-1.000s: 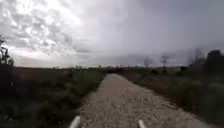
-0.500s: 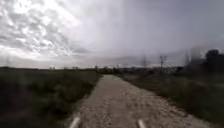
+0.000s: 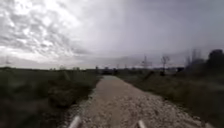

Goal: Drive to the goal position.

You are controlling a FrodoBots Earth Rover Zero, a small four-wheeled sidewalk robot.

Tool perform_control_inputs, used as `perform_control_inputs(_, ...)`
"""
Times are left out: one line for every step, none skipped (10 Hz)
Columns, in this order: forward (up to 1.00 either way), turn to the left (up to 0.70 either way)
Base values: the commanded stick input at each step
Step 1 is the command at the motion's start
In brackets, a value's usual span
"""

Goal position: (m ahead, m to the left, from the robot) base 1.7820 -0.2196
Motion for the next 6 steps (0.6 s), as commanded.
perform_control_inputs(0.5, 0.0)
perform_control_inputs(0.5, 0.0)
perform_control_inputs(0.5, 0.0)
perform_control_inputs(0.5, 0.0)
perform_control_inputs(0.5, 0.0)
perform_control_inputs(0.5, 0.0)
